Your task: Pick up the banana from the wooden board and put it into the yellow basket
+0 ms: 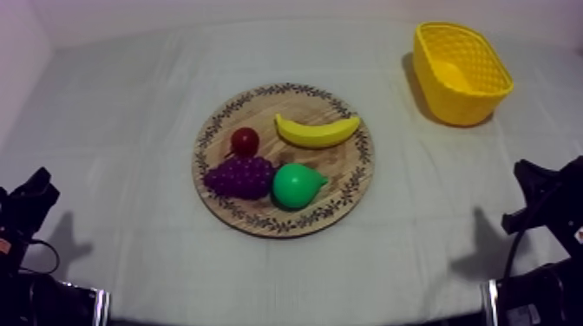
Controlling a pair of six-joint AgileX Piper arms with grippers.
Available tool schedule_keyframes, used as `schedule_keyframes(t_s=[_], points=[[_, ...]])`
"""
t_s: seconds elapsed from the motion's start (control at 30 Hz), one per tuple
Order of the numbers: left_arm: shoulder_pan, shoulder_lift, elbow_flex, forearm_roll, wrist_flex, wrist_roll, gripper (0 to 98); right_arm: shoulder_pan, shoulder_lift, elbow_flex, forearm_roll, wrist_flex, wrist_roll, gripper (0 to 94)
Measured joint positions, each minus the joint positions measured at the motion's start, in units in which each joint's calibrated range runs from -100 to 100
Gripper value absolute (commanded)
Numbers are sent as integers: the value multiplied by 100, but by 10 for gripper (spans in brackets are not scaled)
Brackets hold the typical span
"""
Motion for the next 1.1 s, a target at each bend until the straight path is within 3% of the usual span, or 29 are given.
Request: schedule_keyframes(t_s=[1.1], points=[[0, 0, 0, 0, 0, 0, 1, 0, 0, 0, 0, 0, 37, 4]])
